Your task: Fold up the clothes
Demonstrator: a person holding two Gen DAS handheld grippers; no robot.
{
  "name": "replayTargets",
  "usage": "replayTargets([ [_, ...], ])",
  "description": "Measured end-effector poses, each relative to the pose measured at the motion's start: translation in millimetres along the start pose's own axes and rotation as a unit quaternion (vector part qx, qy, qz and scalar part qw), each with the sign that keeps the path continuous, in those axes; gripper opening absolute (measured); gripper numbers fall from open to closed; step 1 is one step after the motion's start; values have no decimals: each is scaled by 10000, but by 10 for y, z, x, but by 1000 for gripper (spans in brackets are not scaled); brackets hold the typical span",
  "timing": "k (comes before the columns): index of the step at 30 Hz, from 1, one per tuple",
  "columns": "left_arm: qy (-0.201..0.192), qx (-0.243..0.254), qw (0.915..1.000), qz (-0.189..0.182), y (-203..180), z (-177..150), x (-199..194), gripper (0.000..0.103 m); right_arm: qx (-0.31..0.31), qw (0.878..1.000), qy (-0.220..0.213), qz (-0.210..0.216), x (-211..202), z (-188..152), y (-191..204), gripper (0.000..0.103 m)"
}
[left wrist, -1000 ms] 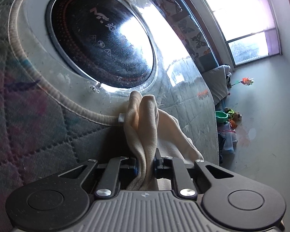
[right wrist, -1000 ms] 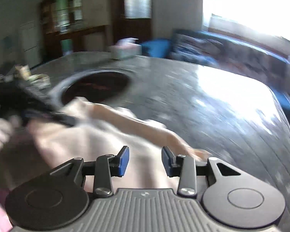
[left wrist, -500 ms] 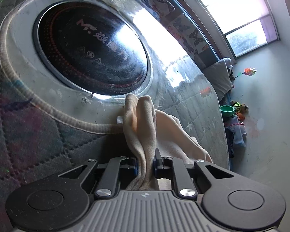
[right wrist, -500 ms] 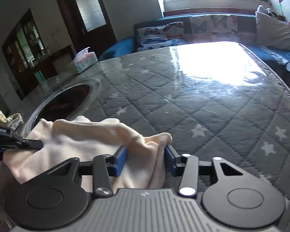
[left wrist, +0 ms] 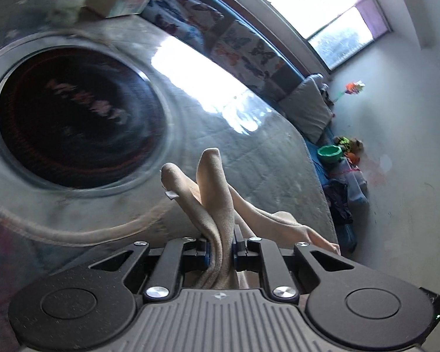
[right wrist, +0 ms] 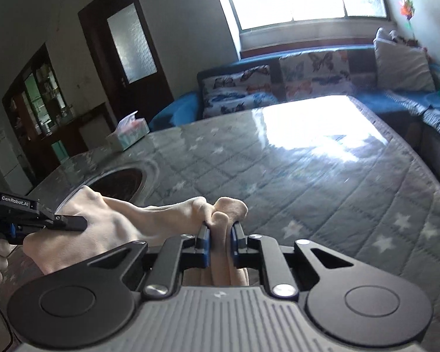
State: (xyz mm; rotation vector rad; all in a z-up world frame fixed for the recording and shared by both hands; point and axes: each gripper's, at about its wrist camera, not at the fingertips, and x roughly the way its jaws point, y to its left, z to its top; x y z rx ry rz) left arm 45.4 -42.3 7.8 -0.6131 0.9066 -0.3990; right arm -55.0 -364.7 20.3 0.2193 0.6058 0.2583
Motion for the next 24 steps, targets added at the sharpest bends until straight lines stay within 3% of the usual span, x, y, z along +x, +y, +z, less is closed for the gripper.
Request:
replayTargets([
  [24, 536, 863, 9944, -299, -1139, 13, 959, 14, 91, 9892, -612, -1331, -423, 445, -809, 12],
])
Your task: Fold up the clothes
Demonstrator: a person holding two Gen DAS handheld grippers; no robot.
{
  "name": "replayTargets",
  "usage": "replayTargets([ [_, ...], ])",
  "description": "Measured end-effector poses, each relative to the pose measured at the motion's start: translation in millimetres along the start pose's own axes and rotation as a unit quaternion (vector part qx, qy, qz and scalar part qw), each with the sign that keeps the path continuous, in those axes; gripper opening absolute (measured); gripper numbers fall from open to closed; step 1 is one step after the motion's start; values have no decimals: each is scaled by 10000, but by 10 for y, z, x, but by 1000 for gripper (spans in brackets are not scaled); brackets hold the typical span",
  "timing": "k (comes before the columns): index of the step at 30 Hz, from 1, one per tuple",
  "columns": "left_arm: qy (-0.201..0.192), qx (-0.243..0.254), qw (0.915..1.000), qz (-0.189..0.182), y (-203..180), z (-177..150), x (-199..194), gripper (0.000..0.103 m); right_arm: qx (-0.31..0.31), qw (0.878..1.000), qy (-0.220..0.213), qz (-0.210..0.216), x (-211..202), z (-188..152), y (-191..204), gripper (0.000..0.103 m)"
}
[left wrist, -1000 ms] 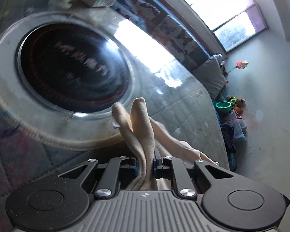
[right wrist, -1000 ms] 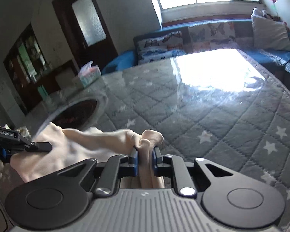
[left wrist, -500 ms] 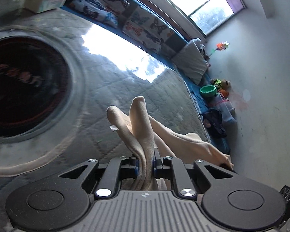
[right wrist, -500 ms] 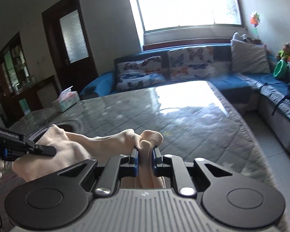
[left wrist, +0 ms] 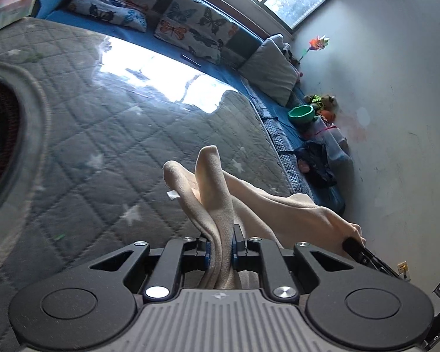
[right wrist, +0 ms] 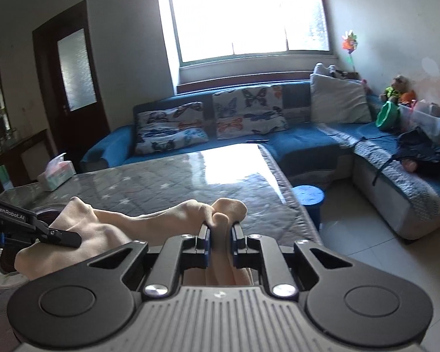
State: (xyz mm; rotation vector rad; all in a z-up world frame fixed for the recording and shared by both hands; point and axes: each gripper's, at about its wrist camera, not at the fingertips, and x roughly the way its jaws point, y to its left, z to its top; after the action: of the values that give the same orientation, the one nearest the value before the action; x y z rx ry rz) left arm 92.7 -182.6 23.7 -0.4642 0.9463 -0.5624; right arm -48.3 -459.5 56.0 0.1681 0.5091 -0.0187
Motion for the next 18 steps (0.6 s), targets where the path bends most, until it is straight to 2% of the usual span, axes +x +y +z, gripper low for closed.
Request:
replayTargets([
  [18, 423, 236, 9988, 79, -306, -35, 506, 14, 151, 9980, 239, -568, 231, -73, -428, 12],
])
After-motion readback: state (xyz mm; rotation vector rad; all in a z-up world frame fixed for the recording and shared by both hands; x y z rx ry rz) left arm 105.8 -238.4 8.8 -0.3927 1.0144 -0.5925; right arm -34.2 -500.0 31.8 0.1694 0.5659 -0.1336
